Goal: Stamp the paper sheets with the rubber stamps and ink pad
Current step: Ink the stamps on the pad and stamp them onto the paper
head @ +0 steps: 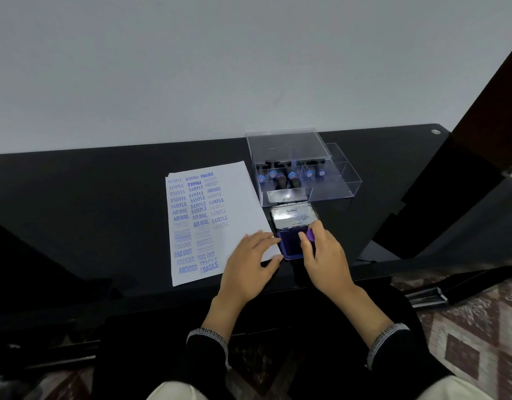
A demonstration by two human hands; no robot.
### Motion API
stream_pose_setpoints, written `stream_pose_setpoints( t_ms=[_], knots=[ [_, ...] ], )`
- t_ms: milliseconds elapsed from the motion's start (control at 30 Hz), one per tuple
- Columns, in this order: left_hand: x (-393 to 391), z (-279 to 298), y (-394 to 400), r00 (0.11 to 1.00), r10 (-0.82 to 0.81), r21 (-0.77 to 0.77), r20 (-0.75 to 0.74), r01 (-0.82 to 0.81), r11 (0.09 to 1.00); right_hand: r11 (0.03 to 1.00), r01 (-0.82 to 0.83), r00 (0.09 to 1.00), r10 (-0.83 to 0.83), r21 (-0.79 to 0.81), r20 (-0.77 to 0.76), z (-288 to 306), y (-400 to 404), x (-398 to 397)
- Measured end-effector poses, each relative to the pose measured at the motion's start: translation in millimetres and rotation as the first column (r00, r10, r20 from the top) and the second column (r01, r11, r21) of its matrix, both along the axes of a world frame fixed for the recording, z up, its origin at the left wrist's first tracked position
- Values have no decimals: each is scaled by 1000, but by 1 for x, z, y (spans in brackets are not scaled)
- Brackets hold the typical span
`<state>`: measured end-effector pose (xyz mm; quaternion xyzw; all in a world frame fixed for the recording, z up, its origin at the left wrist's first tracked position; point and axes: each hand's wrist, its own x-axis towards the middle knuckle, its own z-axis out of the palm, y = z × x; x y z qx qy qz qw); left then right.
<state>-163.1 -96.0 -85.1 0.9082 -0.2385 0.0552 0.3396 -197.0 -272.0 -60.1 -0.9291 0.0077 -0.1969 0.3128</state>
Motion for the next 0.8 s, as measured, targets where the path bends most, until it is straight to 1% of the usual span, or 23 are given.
stream_pose_setpoints(
  t_ms=[133,267,433,533,633,800],
  knots=[
    [0,0,1,1000,-5,0,-5,5,1000,998,-48,996,52,52,-74,8,-6,15],
    [-1,1,0,1000,-2,-3,-11,2,1000,998,-39,993,44,52,-107,10,-10,25],
    [0,1,0,1000,-3,2,1,3,1000,997,-34,999,36,67,-29,6,-5,17],
    [0,0,0,1000,1,-4,5,-1,1000,999,-3,1000,3,32,21,0,-3,9],
    [-1,0,0,1000,-2,-8,9,2,1000,1000,18,999,-19,7,39,-8,-2,2],
    [-1,0,0,1000,-3,-9,11,3,1000,1000,11,998,-11,15,55,-7,-2,4]
  ],
)
